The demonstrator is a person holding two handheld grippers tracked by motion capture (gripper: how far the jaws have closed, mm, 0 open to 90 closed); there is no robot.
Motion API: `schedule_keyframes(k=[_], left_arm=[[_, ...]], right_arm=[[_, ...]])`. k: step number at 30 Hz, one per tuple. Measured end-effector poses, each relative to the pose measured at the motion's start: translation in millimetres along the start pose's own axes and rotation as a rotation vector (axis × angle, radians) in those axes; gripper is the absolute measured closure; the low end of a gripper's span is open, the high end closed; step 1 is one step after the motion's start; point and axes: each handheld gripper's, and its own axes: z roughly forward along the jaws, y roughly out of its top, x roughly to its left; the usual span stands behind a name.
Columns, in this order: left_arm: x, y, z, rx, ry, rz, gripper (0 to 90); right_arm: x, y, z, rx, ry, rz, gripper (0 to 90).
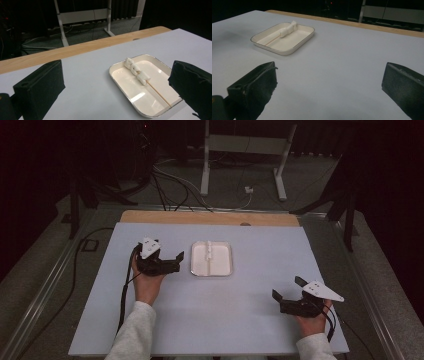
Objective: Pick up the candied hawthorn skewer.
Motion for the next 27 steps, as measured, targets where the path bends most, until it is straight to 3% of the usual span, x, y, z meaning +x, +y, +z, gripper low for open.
schedule_keyframes(k=[27], left_arm=[[-24.6, -6.7, 48.6, 0.075, -0.048, -0.010, 0.8]], right_arm=[[-0.3, -0.2, 0.5, 0.004, -0.002, -0.004, 0.1]])
